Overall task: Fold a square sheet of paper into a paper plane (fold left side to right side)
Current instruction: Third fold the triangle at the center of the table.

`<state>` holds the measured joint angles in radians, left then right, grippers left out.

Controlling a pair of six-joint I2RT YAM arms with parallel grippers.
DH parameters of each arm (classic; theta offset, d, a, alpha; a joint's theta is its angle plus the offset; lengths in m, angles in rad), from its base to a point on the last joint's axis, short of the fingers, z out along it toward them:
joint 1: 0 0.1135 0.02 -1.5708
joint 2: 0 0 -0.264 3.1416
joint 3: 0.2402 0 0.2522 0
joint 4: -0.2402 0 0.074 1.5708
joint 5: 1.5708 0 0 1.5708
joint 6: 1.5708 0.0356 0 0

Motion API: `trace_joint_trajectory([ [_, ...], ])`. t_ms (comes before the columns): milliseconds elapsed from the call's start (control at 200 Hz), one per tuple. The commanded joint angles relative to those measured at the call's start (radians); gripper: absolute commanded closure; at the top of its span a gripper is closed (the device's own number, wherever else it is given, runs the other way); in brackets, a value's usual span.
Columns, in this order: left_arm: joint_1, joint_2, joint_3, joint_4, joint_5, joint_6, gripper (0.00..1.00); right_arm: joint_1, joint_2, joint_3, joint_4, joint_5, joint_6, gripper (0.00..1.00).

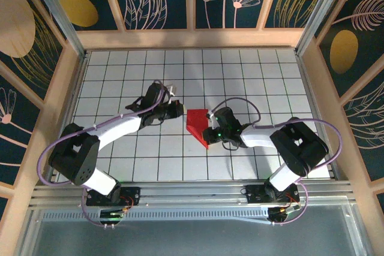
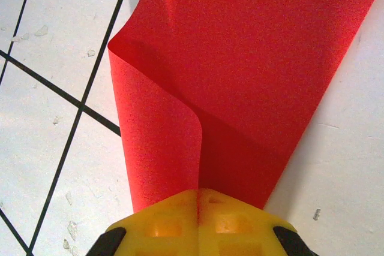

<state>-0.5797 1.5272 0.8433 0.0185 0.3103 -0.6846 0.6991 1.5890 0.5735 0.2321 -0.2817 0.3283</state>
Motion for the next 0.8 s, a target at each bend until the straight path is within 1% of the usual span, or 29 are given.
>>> trace_joint_trajectory([
  [0, -0.033, -0.018, -0.098, 0.14, 0.103, -0.098, 0.97, -0.007, 0.033, -0.008, -0.039, 0.016, 0.002, 1.0],
  [130, -0.069, -0.012, -0.152, 0.209, 0.113, -0.156, 0.98, -0.007, 0.034, -0.009, -0.039, 0.015, 0.006, 1.0],
  [250, -0.089, 0.022, -0.152, 0.243, 0.114, -0.182, 0.98, -0.007, 0.034, -0.008, -0.042, 0.015, 0.006, 1.0],
  [450, -0.112, 0.111, -0.087, 0.237, 0.099, -0.188, 0.98, -0.006, 0.036, -0.006, -0.048, 0.013, 0.008, 1.0],
  [726, -0.117, 0.18, -0.017, 0.213, 0.093, -0.175, 0.99, -0.006, 0.036, -0.001, -0.055, 0.013, 0.005, 1.0],
  [746, -0.117, 0.209, -0.013, 0.21, 0.093, -0.173, 0.99, -0.006, 0.038, -0.001, -0.055, 0.013, 0.005, 1.0],
  [796, -0.12, 0.224, -0.004, 0.203, 0.093, -0.169, 0.99, -0.006, 0.038, -0.001, -0.057, 0.013, 0.006, 1.0],
])
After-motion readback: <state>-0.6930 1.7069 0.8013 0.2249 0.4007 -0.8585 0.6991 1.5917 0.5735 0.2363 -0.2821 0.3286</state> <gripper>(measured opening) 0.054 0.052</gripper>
